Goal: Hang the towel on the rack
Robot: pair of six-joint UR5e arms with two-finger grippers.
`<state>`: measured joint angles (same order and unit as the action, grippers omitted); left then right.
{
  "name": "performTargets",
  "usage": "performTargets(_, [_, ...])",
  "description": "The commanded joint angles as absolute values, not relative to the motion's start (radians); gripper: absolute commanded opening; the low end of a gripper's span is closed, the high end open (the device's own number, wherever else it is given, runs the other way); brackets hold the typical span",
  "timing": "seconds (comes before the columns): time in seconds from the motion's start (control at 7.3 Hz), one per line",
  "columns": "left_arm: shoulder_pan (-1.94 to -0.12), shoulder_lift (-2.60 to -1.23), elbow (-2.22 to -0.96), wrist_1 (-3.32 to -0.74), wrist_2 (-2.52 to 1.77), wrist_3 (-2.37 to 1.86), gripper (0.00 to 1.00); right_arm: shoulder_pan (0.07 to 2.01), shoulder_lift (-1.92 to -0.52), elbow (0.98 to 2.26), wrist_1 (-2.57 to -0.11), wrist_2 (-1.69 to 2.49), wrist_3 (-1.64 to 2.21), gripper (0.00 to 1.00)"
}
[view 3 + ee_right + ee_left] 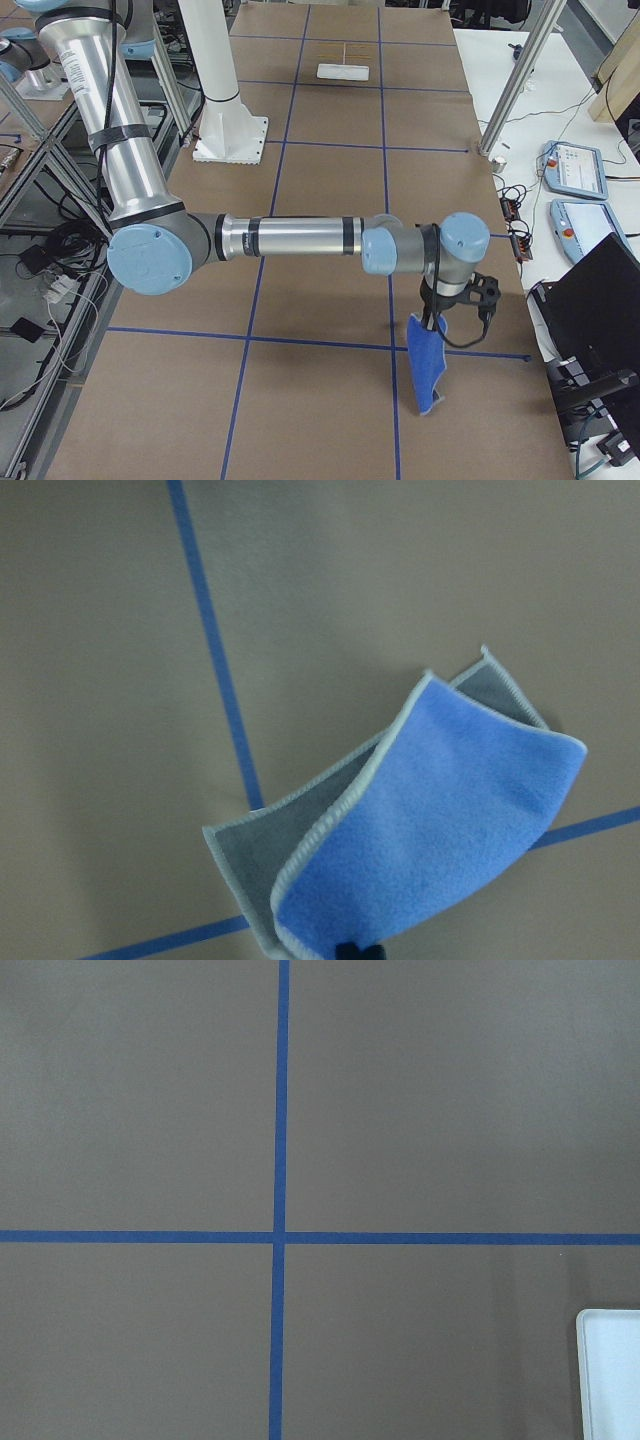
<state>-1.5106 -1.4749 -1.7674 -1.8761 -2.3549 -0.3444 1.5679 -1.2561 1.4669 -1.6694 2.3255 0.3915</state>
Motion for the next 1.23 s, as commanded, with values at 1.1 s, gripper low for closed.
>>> performTargets(1.1, [-1.14,-2.078,-1.678,-1.832,-2.441,-1.269,0.98,1.221,-1.063,2.003,-1.657,2.418,0.89,0.0])
